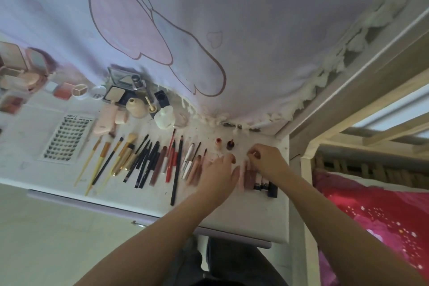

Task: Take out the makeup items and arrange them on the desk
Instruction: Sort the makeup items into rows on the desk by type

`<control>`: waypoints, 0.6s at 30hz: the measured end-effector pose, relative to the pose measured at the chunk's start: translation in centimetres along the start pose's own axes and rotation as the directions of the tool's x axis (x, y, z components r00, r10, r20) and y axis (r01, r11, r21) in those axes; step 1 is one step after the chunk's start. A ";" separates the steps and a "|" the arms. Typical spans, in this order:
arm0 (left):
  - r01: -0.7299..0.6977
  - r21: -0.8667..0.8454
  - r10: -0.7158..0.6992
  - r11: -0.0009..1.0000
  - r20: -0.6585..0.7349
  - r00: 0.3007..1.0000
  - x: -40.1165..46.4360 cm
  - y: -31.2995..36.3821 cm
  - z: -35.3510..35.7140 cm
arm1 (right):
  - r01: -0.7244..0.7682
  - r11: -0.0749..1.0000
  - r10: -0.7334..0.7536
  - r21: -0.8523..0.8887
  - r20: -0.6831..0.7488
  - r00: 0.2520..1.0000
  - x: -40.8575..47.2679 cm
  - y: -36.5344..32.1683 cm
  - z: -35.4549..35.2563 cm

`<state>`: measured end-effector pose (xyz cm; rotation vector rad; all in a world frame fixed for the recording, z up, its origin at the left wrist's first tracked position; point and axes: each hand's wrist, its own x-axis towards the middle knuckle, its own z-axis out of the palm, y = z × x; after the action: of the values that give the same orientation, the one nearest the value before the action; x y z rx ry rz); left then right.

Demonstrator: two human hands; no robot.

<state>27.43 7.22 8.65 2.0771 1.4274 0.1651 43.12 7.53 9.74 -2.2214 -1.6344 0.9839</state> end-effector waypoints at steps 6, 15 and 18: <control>0.073 0.290 -0.126 0.954 0.167 0.978 1.4 1.0 3.1 | -0.054 0.999 0.053 0.008 0.017 0.998 -0.7 -1.5 0.9; -0.074 0.048 0.070 0.996 0.067 0.995 -0.7 -1.1 -0.4 | -0.080 0.997 0.079 -0.001 0.163 0.983 -1.7 -3.9 1.1; -0.106 -0.047 0.110 0.993 0.088 0.990 -1.8 -2.0 -3.0 | -0.033 0.981 -0.008 0.193 0.207 0.978 -2.8 -5.3 0.1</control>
<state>23.85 7.34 10.40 2.1013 1.2484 0.1423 38.56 6.92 13.60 -2.0602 -1.5284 1.3570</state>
